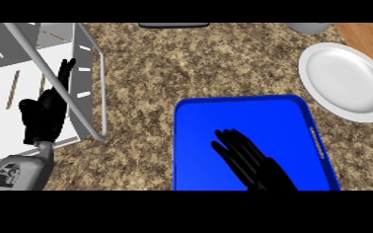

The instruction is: Pick the lemon from the tray and place it in the plate

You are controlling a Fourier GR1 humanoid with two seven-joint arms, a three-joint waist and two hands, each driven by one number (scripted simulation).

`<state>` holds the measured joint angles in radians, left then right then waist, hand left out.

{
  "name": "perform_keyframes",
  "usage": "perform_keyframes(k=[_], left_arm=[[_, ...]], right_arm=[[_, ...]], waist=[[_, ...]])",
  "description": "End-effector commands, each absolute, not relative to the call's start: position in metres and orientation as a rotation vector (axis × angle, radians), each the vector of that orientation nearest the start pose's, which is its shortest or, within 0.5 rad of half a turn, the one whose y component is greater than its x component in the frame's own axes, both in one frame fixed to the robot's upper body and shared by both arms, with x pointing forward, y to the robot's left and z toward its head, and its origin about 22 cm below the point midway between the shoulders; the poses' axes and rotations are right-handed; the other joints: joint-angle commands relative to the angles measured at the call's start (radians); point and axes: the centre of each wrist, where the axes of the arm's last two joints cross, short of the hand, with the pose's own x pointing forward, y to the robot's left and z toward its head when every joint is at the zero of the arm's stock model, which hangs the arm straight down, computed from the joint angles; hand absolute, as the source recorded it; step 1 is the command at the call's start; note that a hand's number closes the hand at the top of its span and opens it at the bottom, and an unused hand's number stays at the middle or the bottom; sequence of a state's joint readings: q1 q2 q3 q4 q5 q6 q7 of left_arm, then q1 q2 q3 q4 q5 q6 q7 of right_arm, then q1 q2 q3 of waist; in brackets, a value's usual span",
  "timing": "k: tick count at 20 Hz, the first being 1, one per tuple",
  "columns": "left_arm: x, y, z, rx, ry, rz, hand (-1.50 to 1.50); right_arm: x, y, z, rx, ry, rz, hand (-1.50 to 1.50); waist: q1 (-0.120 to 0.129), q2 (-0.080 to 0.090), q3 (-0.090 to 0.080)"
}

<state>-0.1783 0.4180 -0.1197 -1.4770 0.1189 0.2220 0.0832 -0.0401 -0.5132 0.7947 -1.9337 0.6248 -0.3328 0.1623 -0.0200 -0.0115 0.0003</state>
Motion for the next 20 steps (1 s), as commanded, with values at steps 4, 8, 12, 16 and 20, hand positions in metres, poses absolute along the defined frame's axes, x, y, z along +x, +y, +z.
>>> perform_keyframes(k=[4,8,12,16,20], left_arm=[[0.289,0.263,0.037,0.255,-1.548,-0.195,0.0],[0.296,0.271,0.037,0.232,-1.572,-0.202,0.0],[0.301,0.236,0.032,0.215,-1.559,-0.218,0.0],[0.295,0.262,0.049,0.228,-1.556,-0.242,0.0],[0.297,0.267,0.044,0.222,-1.559,-0.224,0.0]], right_arm=[[0.155,-0.179,0.104,-0.594,-1.533,1.34,-1.5],[0.16,-0.173,0.135,-0.628,-1.418,1.366,-1.5],[0.17,-0.165,0.124,-0.623,-1.278,1.429,-1.5],[0.169,-0.152,0.122,-0.613,-1.248,1.404,-1.5],[0.18,-0.152,0.111,-0.575,-1.227,1.409,-1.5]], waist=[[-0.012,0.007,-0.005],[0.01,0.013,-0.004],[0.013,0.015,-0.002],[0.019,0.011,-0.001],[0.018,0.012,0.0]])
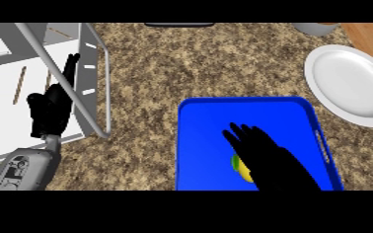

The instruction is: Pick the lemon from the tray and place it in the plate

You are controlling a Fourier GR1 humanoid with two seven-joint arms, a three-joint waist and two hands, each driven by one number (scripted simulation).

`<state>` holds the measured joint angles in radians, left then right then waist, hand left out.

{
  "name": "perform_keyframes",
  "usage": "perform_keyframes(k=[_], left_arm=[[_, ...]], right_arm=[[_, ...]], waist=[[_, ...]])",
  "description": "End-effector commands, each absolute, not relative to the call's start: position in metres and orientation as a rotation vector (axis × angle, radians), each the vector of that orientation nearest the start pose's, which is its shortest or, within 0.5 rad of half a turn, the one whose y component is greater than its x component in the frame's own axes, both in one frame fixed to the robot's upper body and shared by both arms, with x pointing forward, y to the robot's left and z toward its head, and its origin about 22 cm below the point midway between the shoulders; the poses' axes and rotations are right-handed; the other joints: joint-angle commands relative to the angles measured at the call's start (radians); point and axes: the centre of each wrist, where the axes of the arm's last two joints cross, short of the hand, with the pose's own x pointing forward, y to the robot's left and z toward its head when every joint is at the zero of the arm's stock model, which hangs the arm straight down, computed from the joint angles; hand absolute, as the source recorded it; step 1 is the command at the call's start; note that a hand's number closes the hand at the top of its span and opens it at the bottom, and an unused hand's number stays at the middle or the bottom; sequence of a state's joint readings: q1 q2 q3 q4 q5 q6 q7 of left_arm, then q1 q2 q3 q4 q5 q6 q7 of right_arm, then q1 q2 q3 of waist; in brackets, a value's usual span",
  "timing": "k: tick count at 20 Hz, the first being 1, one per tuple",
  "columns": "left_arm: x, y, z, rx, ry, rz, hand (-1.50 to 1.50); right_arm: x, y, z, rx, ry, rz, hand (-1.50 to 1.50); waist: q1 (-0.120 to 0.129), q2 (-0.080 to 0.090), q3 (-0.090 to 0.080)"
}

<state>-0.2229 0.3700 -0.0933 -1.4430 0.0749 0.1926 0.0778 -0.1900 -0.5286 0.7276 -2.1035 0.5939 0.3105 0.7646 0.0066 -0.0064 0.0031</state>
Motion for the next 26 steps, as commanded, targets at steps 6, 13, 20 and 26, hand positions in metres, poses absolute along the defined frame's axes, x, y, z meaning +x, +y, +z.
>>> perform_keyframes(k=[6,13,20,26], left_arm=[[0.294,0.258,0.04,0.224,-1.548,-0.22,0.0],[0.294,0.266,0.042,0.225,-1.559,-0.216,0.0],[0.313,0.251,0.038,0.231,-1.548,-0.228,0.0],[0.297,0.257,0.045,0.215,-1.561,-0.213,0.0]], right_arm=[[0.206,-0.138,0.091,-0.622,-1.081,1.497,-1.5],[0.211,-0.148,0.043,-0.626,-1.047,1.517,-1.5],[0.22,-0.151,0.036,-0.632,-1.001,1.527,-1.5],[0.219,-0.159,0.006,-0.624,-1.054,1.535,1.5]], waist=[[-0.005,0.007,-0.003],[-0.006,0.007,-0.003],[-0.014,0.008,-0.003],[-0.007,0.007,-0.003]])
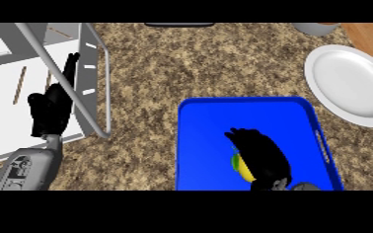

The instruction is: Pick the lemon from the tray and place it in the plate

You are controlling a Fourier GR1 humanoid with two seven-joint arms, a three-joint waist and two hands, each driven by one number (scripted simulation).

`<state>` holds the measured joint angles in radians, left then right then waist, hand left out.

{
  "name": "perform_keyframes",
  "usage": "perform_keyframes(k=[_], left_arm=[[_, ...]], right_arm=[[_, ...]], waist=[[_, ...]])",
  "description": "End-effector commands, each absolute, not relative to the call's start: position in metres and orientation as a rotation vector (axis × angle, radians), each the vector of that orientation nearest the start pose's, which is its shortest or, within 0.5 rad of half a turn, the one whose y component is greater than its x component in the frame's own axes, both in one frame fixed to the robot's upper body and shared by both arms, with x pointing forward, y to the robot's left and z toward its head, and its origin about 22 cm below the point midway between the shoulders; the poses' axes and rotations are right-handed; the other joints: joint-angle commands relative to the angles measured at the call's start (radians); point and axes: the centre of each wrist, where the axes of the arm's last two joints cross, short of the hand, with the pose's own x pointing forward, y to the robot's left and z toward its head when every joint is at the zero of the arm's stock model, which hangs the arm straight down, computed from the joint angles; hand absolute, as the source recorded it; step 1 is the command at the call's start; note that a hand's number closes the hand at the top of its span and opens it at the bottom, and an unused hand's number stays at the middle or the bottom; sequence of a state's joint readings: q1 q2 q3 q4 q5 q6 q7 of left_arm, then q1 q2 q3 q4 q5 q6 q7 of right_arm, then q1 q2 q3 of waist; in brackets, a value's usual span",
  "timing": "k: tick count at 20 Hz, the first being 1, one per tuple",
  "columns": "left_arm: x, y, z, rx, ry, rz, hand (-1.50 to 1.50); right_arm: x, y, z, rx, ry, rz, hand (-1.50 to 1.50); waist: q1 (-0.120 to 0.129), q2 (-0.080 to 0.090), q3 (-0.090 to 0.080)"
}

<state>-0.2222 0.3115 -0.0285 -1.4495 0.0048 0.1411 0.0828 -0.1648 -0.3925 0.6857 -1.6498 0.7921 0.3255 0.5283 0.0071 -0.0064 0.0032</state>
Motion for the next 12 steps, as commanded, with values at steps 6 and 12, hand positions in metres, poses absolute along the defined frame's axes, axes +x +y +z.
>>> perform_keyframes(k=[6,12], left_arm=[[0.293,0.253,0.037,0.212,-1.554,-0.22,0.0],[0.29,0.25,0.038,0.217,-1.554,-0.216,0.0]], right_arm=[[0.231,-0.163,0.002,-0.689,-1.104,1.529,1.5],[0.23,-0.168,0.019,-0.713,-1.224,1.462,1.5]], waist=[[-0.008,0.007,-0.003],[-0.012,0.005,-0.003]])
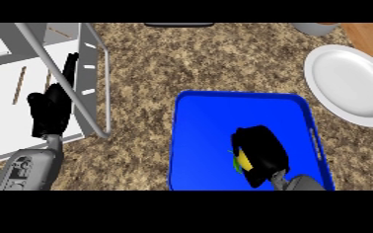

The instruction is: Pick the lemon from the tray and place it in the plate

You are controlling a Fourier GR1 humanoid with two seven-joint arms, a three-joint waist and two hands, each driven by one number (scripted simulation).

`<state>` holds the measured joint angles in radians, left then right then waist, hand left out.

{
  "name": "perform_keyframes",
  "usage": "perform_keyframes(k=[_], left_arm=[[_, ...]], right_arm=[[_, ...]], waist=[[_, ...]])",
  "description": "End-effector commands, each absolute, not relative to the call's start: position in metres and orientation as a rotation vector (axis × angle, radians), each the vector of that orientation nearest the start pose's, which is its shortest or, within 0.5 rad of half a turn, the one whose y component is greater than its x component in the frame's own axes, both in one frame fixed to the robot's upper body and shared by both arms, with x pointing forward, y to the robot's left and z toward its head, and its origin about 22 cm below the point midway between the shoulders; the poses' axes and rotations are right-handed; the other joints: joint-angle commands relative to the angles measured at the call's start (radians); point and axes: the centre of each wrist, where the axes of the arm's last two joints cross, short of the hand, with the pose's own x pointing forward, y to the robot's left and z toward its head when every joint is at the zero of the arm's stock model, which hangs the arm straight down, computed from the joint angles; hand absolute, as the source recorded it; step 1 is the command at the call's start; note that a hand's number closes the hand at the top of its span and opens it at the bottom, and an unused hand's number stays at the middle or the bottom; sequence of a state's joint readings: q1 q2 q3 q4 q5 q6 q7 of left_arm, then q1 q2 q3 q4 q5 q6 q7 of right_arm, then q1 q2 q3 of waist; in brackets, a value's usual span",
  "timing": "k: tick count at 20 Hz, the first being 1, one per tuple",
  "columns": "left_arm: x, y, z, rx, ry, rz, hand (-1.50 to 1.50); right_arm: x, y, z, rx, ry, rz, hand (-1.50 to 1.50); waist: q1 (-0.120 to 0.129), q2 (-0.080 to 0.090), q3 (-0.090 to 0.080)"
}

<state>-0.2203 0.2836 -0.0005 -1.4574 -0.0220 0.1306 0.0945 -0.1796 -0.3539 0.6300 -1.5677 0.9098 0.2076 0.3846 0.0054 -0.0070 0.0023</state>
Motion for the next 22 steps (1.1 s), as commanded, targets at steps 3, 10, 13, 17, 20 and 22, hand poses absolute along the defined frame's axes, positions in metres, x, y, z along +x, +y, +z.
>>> perform_keyframes(k=[3,10,13,17,20,22], left_arm=[[0.286,0.282,0.033,0.275,-1.542,-0.166,0.0],[0.275,0.294,0.041,0.328,-1.56,-0.119,0.0],[0.274,0.292,0.042,0.299,-1.572,-0.123,0.0],[0.278,0.282,0.043,0.253,-1.585,-0.149,0.0],[0.278,0.287,0.045,0.27,-1.567,-0.169,0.0],[0.284,0.277,0.051,0.245,-1.584,-0.175,0.0]], right_arm=[[0.258,-0.315,0.043,-0.897,-1.099,1.32,1.5],[0.266,-0.439,0.106,-1.102,-1.14,1.067,1.5],[0.271,-0.47,0.149,-1.162,-1.368,0.932,1.5],[0.259,-0.512,0.16,-1.13,-1.533,0.847,1.5],[0.246,-0.538,0.179,-1.07,-1.706,0.835,1.5],[0.235,-0.558,0.186,-1.016,-1.756,0.846,1.5]], waist=[[-0.059,0.014,0.002],[-0.115,0.019,0.015],[-0.093,0.014,0.014],[-0.065,0.026,0.013],[-0.057,0.019,0.012],[-0.033,0.021,0.01]])
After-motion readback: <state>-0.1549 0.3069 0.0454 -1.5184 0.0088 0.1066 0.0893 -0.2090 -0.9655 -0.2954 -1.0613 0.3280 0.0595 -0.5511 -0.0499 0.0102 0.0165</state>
